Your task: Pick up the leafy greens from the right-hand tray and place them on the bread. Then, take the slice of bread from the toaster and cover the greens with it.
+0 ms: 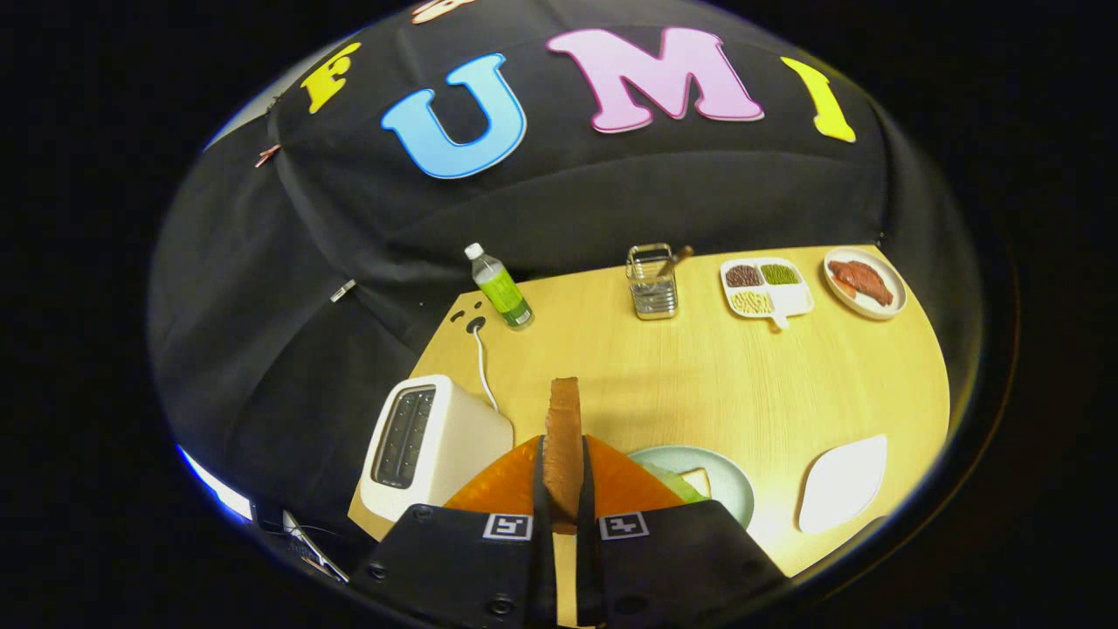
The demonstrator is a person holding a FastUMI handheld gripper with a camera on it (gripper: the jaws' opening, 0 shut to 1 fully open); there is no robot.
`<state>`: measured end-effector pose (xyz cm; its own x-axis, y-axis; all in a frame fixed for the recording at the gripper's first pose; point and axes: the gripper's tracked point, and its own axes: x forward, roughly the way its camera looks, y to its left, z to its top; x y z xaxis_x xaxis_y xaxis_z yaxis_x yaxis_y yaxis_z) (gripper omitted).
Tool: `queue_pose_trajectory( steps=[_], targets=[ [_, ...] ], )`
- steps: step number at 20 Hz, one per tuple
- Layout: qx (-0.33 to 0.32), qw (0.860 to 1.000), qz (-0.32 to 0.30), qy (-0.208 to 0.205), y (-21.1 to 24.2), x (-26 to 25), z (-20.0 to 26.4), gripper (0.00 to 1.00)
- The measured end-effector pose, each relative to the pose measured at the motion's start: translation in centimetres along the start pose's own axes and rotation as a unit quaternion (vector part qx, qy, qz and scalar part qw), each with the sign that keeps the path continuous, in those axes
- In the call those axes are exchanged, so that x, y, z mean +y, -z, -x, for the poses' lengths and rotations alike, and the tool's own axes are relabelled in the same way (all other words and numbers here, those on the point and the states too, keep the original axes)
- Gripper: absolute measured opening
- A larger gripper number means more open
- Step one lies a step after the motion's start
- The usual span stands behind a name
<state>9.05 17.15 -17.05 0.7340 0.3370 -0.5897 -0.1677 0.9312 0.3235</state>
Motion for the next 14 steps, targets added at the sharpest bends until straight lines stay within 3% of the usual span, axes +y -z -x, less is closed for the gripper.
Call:
queue_pose_trajectory(
  steps=[8,14],
  targets=[
    [0.059,0.997,-0.045,-0.028,5.5,-4.0,-2.3,0.13],
    [0.079,0.996,-0.037,-0.015,7.7,-7.0,-3.7,0.13]
  ],
)
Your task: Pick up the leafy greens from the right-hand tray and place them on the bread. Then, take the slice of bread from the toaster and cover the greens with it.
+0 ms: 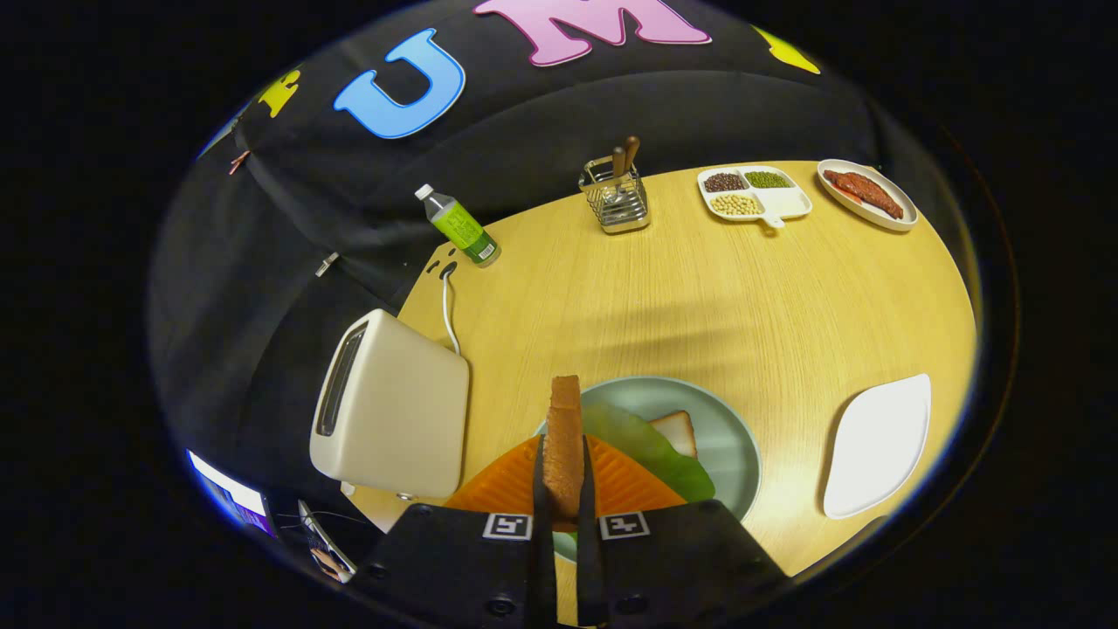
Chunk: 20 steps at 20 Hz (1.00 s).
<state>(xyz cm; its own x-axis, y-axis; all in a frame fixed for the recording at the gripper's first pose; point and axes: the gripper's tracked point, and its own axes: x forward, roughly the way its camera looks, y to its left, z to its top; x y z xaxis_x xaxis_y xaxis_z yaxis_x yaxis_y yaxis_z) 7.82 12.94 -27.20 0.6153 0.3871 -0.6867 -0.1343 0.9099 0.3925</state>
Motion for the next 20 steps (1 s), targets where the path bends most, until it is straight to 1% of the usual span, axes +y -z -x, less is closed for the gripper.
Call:
queue_pose_trajectory(
  steps=[3,4,6,7,11,12,15,16,17,18,20],
  targets=[
    [-0.001,1.000,0.005,0.019,0.0,-2.3,0.1,0.16],
    [0.001,1.000,0.002,0.022,0.2,-2.8,0.0,0.18],
    [0.007,0.999,-0.010,0.031,0.7,-3.8,-0.1,0.18],
    [0.007,0.999,-0.013,0.036,0.6,-4.4,-0.1,0.23],
    [0.011,0.997,0.003,0.076,1.2,-7.1,-0.3,0.55],
    [0.014,0.997,0.007,0.081,1.4,-7.6,-0.3,0.61],
    [0.013,0.996,0.012,0.083,1.7,-8.1,-0.2,0.77],
    [0.012,0.997,0.014,0.081,1.8,-8.1,-0.1,0.84],
    [0.011,0.997,0.018,0.080,1.7,-8.1,0.2,0.88],
    [0.008,0.997,0.022,0.079,1.5,-8.0,0.4,0.98],
    [-0.005,0.996,0.033,0.082,0.8,-8.0,1.5,0.99]
  ],
)
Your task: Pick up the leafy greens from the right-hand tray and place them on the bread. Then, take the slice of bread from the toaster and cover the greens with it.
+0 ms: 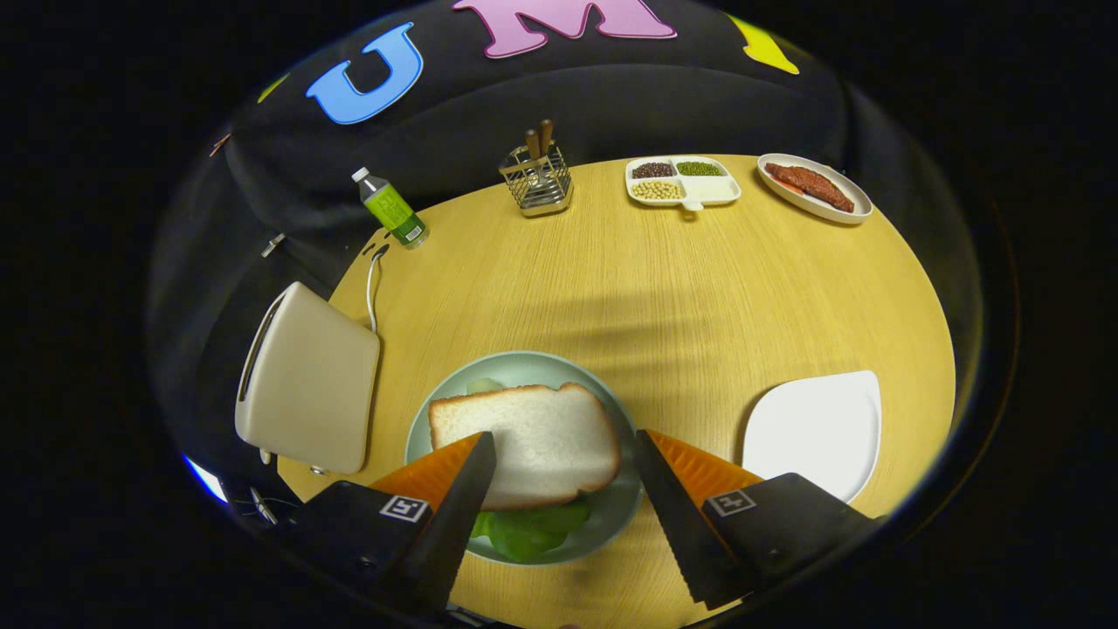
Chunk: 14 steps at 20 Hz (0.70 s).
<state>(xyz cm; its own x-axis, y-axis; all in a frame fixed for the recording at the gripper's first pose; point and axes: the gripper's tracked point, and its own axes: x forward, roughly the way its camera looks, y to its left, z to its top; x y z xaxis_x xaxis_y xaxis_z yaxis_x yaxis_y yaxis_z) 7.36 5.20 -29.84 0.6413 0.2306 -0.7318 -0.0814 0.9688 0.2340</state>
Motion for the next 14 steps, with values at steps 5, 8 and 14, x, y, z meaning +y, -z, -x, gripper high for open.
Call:
queue_pose_trajectory(
  steps=[5,8,14],
  targets=[
    [-0.075,0.997,0.025,0.014,-4.4,-0.9,4.5,0.99],
    [-0.138,0.989,0.038,0.031,-8.0,-1.7,8.2,0.99],
    [-0.270,0.959,0.075,0.052,-14.7,-2.9,17.9,0.99]
  ],
)
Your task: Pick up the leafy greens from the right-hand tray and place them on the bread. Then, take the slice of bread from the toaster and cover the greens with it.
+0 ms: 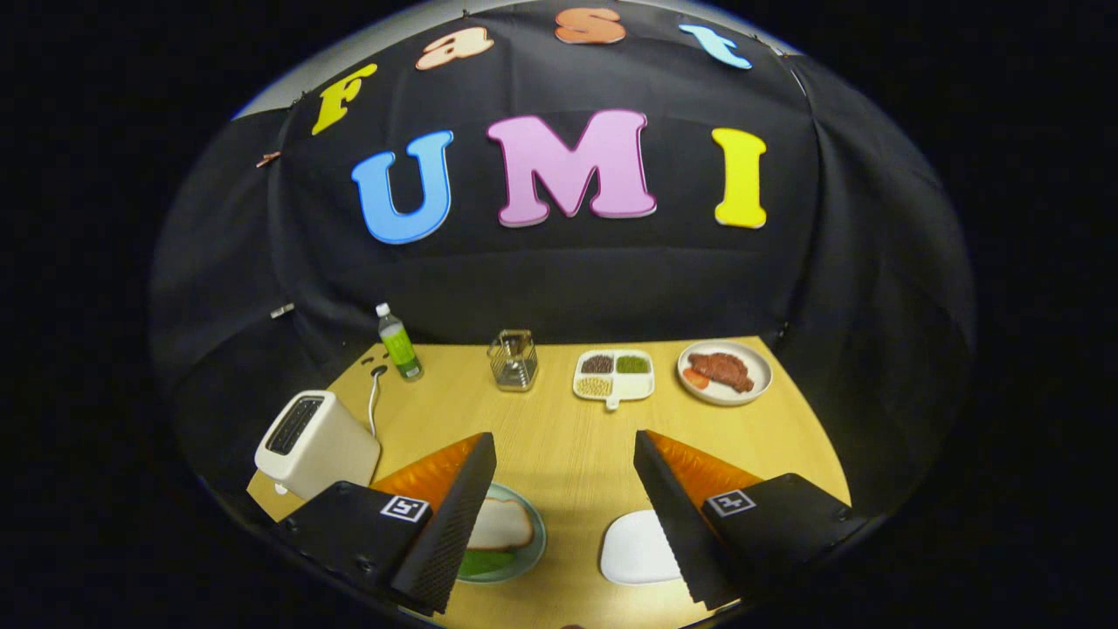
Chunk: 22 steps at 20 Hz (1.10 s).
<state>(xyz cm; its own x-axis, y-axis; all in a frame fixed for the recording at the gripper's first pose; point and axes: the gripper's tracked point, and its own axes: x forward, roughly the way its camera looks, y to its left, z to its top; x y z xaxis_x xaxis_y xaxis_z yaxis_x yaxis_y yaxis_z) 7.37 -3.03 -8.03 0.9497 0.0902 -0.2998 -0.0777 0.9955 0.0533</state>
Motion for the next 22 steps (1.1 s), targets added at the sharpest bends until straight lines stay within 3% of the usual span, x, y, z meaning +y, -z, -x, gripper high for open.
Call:
queue_pose_trajectory(
  steps=[10,12,16,22],
  targets=[
    [-0.153,0.987,0.021,0.038,-12.4,-2.0,11.7,0.98],
    [-0.162,0.986,0.021,0.029,-12.5,-1.4,13.8,0.98],
    [-0.168,0.983,0.030,0.061,-11.6,-2.2,15.7,0.98],
    [-0.159,0.985,0.005,0.061,-11.3,0.7,14.5,0.99]
  ],
)
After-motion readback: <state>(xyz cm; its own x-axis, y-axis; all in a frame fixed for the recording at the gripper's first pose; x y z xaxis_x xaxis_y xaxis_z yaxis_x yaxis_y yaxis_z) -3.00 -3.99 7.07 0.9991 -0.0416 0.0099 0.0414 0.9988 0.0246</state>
